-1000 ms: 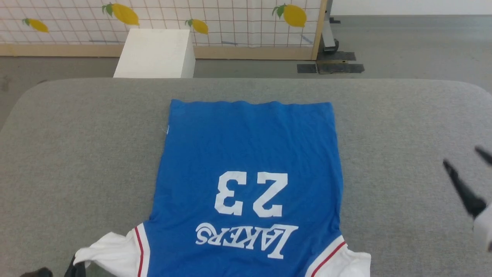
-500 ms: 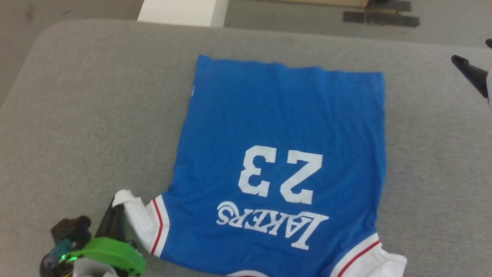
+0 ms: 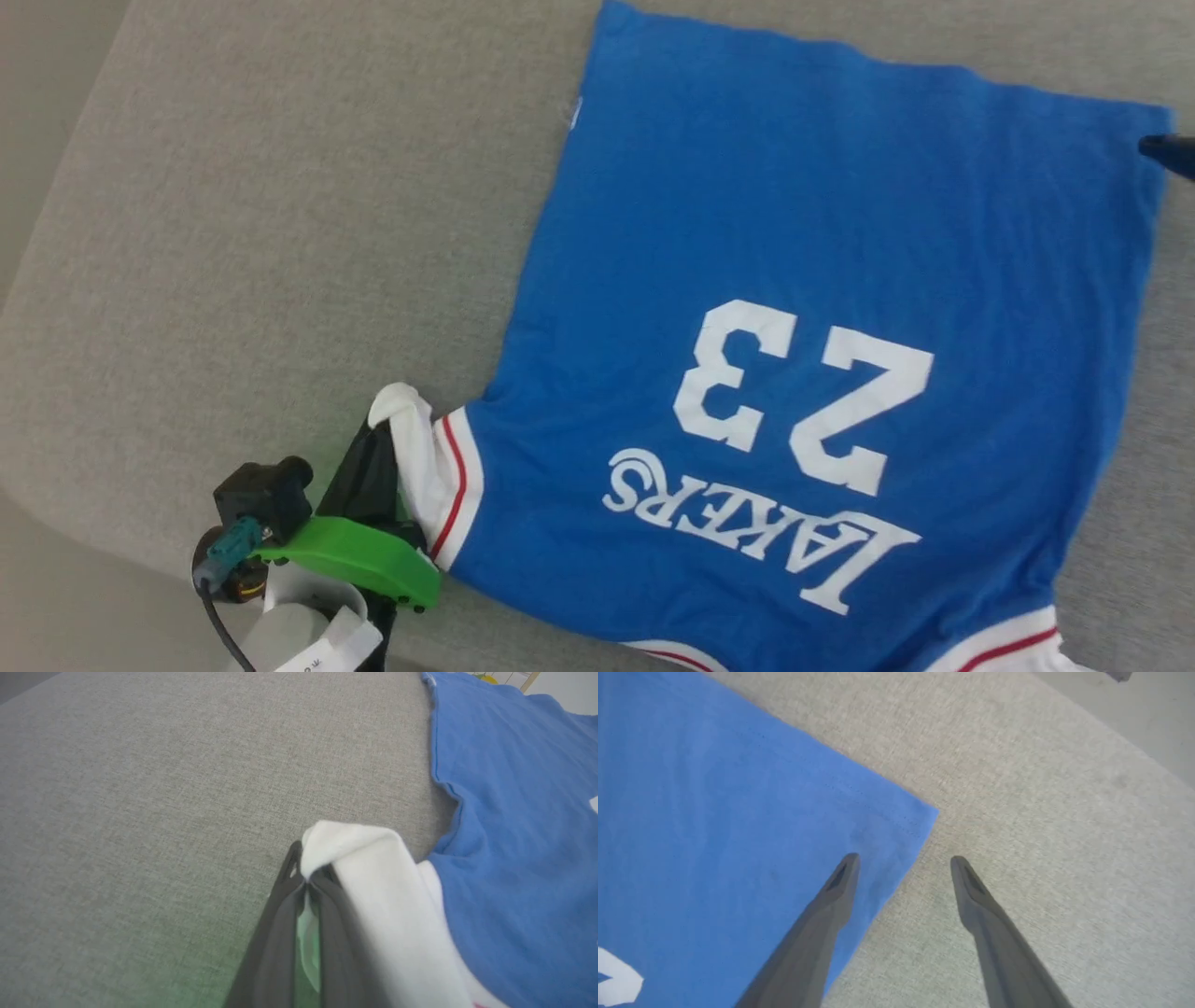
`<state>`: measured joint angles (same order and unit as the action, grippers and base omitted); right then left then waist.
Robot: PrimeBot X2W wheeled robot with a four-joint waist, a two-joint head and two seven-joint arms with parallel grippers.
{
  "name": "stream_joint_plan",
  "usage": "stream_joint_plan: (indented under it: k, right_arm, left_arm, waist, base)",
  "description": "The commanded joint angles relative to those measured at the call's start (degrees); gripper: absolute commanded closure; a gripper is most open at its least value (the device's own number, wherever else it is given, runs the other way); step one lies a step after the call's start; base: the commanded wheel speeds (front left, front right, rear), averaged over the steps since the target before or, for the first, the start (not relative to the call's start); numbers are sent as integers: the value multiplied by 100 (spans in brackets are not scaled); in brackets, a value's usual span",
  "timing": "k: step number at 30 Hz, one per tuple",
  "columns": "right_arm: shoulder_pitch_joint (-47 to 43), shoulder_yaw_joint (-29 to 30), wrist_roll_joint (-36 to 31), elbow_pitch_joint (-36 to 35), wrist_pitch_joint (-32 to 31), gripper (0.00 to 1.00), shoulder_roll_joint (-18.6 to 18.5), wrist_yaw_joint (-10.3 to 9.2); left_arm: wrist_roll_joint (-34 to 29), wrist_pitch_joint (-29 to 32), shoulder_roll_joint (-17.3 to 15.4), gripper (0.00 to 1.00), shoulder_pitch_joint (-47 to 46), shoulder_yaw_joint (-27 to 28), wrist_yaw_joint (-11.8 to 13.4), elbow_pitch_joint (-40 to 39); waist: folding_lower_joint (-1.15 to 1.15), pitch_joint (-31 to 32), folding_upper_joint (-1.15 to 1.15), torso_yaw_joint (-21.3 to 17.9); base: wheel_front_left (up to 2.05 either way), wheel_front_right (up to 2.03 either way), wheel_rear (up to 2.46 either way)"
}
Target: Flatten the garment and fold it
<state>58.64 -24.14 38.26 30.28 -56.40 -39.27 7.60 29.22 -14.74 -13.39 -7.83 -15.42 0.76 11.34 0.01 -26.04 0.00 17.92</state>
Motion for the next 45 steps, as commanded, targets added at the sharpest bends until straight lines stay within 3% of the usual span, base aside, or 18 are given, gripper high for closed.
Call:
stream_joint_plan:
  k: [1, 8, 9, 10, 11, 15, 23, 29, 35, 45]
  right_arm:
    - [-19, -37, -55, 96, 29, 0, 43, -11]
    - [-440, -349, -55, 417, 189, 0, 131, -11]
    - [-493, -452, -51, 393, 191, 52, 96, -11]
    - [-522, -502, -18, 384, 203, 87, 66, -11]
    - [-545, -538, 41, 386, 216, 100, 37, -11]
    - [-473, -731, 54, 327, 431, 100, -94, -11]
    - [-256, -931, 383, 319, 1054, 100, -2, -11]
    - [-250, -1202, 882, -172, 1528, 100, -262, -11]
    - [-561, -1848, 1251, -1161, 1753, 100, -1027, -11]
    - [-1949, -2649, 1829, -2885, 2049, 100, -2747, -11]
  left_arm:
    - [-98, -26, 55, 100, -119, 37, -48, 18]
    - [-239, -26, 117, 100, -129, 260, -159, 95]
    - [-254, -26, 116, 100, -102, 318, -163, 94]
    - [-264, -26, 122, 100, -80, 357, -169, 94]
    - [-281, -26, 123, 100, -47, 395, -180, 105]
    - [-310, -26, 118, 100, 96, 489, -225, 186]
    - [-286, -26, 6, 100, 513, 691, -214, 389]
    - [-278, 42, -121, 100, 746, 714, -170, 385]
    - [-198, 124, -253, 100, 1100, 839, -59, 273]
    - [-106, 226, -385, 100, 1527, 954, 80, 45]
  waist:
    - [-1, -336, 0, 323]
    - [-1, -272, 0, 288]
    - [-1, -253, 0, 267]
    - [-1, -230, 0, 250]
    - [-1, -185, 0, 228]
    - [-1, 56, 0, 121]
    - [-1, 802, 0, -203]
    - [-1, 1305, 0, -449]
    - [-1, 1710, 0, -794]
    - [-1, 2035, 0, -1201]
  base:
    - [0, 0, 0]
    - [0, 0, 0]
    - [0, 0, 0]
    - [0, 0, 0]
    - [0, 0, 0]
    - [0, 0, 0]
    - [0, 0, 0]
    - [0, 0, 0]
    - [0, 0, 0]
    - [0, 0, 0]
